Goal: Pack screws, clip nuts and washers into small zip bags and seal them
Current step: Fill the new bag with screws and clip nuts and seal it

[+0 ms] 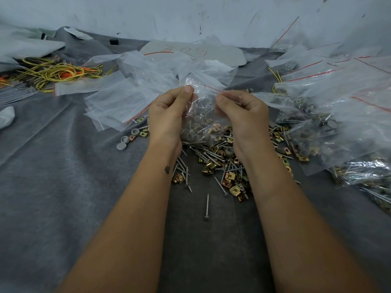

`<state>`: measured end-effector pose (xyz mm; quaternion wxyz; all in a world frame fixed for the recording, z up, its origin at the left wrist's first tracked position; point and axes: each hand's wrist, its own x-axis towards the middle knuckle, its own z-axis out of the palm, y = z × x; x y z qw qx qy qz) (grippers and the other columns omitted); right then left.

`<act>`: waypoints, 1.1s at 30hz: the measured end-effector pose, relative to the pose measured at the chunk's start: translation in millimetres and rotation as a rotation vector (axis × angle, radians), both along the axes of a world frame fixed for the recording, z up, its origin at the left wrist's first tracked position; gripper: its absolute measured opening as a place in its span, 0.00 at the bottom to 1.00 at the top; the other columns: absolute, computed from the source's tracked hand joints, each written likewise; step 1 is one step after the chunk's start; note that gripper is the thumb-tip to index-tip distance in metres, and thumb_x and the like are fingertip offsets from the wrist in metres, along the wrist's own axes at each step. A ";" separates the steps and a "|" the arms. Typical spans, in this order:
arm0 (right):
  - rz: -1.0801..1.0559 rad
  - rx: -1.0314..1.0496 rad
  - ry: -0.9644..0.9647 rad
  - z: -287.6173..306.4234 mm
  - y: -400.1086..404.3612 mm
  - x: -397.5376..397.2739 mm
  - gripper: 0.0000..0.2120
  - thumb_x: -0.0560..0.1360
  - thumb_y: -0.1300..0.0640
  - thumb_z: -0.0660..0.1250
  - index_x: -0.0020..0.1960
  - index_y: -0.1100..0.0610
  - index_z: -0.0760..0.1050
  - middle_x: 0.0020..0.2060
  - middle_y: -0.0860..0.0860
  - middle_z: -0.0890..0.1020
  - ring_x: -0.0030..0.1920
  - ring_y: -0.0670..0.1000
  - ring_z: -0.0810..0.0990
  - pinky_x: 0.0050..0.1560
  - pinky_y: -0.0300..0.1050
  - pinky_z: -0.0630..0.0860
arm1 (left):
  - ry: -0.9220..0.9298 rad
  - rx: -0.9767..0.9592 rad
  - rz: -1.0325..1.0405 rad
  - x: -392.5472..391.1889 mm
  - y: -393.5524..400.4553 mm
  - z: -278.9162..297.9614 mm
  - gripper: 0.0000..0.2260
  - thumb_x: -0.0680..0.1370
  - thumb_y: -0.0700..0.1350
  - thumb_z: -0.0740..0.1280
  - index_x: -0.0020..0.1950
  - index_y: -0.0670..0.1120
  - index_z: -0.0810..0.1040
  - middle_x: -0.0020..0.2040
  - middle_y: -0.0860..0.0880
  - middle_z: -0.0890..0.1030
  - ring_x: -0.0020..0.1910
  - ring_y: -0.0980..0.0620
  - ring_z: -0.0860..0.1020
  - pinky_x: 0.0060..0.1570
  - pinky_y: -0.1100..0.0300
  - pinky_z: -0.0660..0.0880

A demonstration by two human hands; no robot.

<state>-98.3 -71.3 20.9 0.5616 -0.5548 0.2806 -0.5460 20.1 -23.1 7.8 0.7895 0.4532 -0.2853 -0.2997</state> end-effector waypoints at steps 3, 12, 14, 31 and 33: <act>-0.022 -0.007 0.002 1.0 1.7 -0.3 0.09 0.71 0.68 0.72 0.38 0.55 0.81 0.30 0.45 0.82 0.33 0.44 0.81 0.37 0.35 0.77 | -0.029 0.002 -0.039 0.7 1.3 1.0 0.06 0.77 0.40 0.70 0.41 0.46 0.82 0.35 0.52 0.83 0.34 0.58 0.79 0.35 0.64 0.75; -0.167 -0.239 0.347 2.2 -2.4 -9.3 0.08 0.70 0.65 0.73 0.39 0.53 0.81 0.38 0.47 0.81 0.37 0.37 0.78 0.39 0.28 0.72 | -0.307 0.005 -0.056 -0.7 0.1 -1.9 0.05 0.76 0.34 0.69 0.43 0.43 0.80 0.32 0.55 0.81 0.31 0.61 0.75 0.33 0.68 0.71; -0.175 -0.280 0.416 1.6 -1.4 -9.4 0.07 0.70 0.64 0.73 0.39 0.52 0.81 0.39 0.48 0.82 0.37 0.37 0.78 0.39 0.27 0.71 | -0.330 0.015 -0.061 -0.1 0.0 -2.4 0.04 0.77 0.35 0.69 0.43 0.42 0.80 0.32 0.55 0.80 0.30 0.61 0.74 0.32 0.69 0.70; -0.294 -0.465 0.679 10.6 8.6 -9.3 0.07 0.71 0.55 0.70 0.39 0.44 0.76 0.42 0.41 0.77 0.56 0.51 0.73 0.62 0.59 0.67 | -0.579 0.106 -0.080 -1.6 1.5 -4.5 0.05 0.75 0.35 0.72 0.46 0.45 0.83 0.42 0.45 0.84 0.43 0.53 0.80 0.47 0.58 0.77; -0.305 -0.480 0.692 10.6 7.1 -9.2 0.06 0.71 0.55 0.70 0.40 0.44 0.76 0.42 0.41 0.76 0.56 0.50 0.73 0.62 0.59 0.66 | -0.601 0.112 -0.080 -3.3 1.6 -3.5 0.07 0.75 0.36 0.72 0.44 0.49 0.83 0.41 0.44 0.84 0.42 0.51 0.80 0.45 0.58 0.77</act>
